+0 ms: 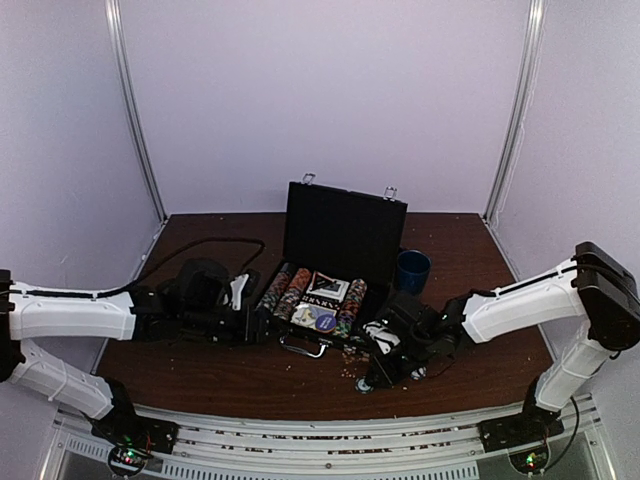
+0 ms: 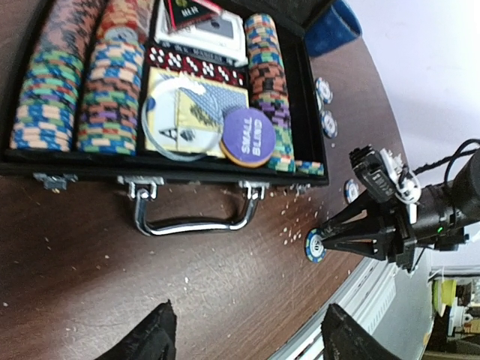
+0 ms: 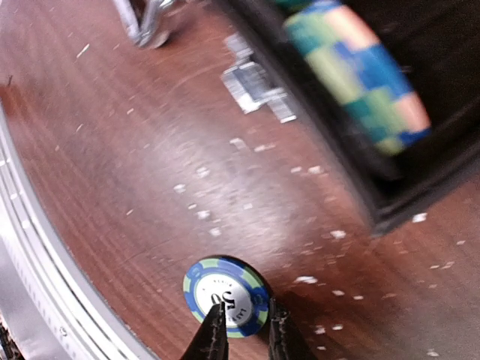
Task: Pack up texas hold em set
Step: Move the poker chip to the corner of the board.
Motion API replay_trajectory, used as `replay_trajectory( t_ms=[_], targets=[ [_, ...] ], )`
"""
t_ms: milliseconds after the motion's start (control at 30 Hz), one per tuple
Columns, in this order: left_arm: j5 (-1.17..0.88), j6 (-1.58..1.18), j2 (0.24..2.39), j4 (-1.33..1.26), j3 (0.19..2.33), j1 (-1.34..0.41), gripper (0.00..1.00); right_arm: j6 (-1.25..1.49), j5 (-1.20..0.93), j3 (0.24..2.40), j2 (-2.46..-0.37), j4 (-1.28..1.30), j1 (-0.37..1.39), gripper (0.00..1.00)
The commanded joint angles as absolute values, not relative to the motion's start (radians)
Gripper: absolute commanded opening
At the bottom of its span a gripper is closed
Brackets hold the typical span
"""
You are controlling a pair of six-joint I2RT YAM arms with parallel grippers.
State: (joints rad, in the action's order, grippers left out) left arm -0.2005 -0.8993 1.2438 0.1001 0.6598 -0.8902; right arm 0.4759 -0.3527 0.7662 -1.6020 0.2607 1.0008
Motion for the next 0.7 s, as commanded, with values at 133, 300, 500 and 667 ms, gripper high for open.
replay_trajectory(
  t_ms=[133,300,500,667],
  targets=[
    [-0.208,-0.875,1.338,0.035,0.685,-0.979,0.69,0.507,-0.388,0.719,-1.632,0.264,1.059,0.18],
    [-0.210,-0.862,1.402,-0.001,0.711,-1.044,0.63,0.537,-0.348,0.719,-1.630,0.260,1.083,0.17],
    [-0.235,-0.854,1.494,-0.073,0.754,-1.086,0.63,0.606,-0.261,0.717,-1.562,0.265,1.063,0.23],
    [-0.262,-0.842,1.584,-0.112,0.810,-1.089,0.60,0.615,-0.297,0.714,-1.561,0.221,1.018,0.25]
  ],
)
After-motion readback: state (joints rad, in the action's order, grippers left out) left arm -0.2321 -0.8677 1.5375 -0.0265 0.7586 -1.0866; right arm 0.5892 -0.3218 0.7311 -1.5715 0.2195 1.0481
